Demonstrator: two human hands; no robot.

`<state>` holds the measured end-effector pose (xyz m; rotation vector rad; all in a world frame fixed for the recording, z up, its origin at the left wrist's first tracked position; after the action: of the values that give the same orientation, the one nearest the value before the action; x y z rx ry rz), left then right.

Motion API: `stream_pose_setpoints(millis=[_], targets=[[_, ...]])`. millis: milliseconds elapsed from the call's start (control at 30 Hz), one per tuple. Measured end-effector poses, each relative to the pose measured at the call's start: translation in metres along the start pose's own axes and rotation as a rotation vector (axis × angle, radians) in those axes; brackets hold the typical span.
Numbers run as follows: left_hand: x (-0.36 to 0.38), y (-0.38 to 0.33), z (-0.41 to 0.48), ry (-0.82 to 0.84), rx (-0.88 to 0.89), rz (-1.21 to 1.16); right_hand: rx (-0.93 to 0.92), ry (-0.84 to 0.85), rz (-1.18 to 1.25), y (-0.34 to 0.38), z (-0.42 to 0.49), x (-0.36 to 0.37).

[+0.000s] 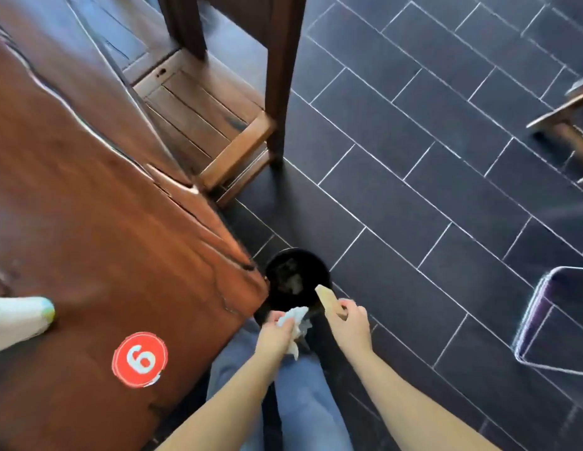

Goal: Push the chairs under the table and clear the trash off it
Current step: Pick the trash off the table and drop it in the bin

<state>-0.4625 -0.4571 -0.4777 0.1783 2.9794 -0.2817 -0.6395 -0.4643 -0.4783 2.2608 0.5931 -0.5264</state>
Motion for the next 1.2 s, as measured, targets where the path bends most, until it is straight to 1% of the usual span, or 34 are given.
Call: stream_pose_setpoints(millis=[100,133,167,233,267,333,467,533,633,733,867,1033,1100,1200], targets=[[0.015,0.001,0.032,-0.007,-0.090,-0.184,0.095,0.053,0.086,-0.027,0.022,0.029],[0.021,0.001,0.042,0.029,-0.106,-0.238,0.100,0.057,0.114,-0.032,0.028,0.039],[0.029,0.001,0.052,0.108,-0.135,-0.285,0.102,0.068,0.135,-0.035,0.035,0.046],[0.048,0.007,0.068,0.282,-0.240,-0.226,0.097,0.140,0.118,-0.050,0.044,0.062],[0.053,0.012,0.076,0.317,-0.298,-0.161,0.120,0.163,0.105,-0.061,0.047,0.067],[0.055,0.015,0.093,0.269,-0.339,-0.056,0.181,0.137,0.144,-0.079,0.045,0.068],[0.057,0.003,0.102,0.156,-0.236,0.134,0.172,0.095,0.130,-0.091,0.027,0.053],[0.056,0.005,0.092,0.177,-0.176,0.211,0.155,0.086,0.112,-0.089,0.020,0.044],[0.057,0.003,0.074,0.208,-0.068,0.214,0.106,0.074,0.079,-0.075,0.016,0.029],[0.058,-0.011,0.052,0.161,0.070,0.273,-0.003,0.052,0.043,-0.048,0.022,0.013],[0.046,-0.039,0.002,0.097,0.348,0.322,-0.217,0.027,0.007,0.013,0.028,-0.008],[0.001,-0.058,-0.060,-0.068,0.528,0.317,-0.541,-0.023,-0.056,0.105,0.014,-0.018],[-0.023,-0.059,-0.085,-0.079,0.568,0.264,-0.671,0.010,-0.093,0.141,0.004,-0.008],[-0.066,-0.055,-0.123,-0.113,0.656,0.181,-0.889,0.139,-0.221,0.193,-0.021,0.025]])
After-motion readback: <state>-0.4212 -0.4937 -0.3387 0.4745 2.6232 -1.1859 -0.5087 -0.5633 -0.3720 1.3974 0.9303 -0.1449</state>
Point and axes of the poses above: each hand's wrist, its own z-axis towards the middle knuckle, its own x-axis out of the palm, y = z × x, the point moved 6 cm from there along z, towards the middle knuckle, and after that the axes turned 14 degrees about -x, right-handed, at the moved point
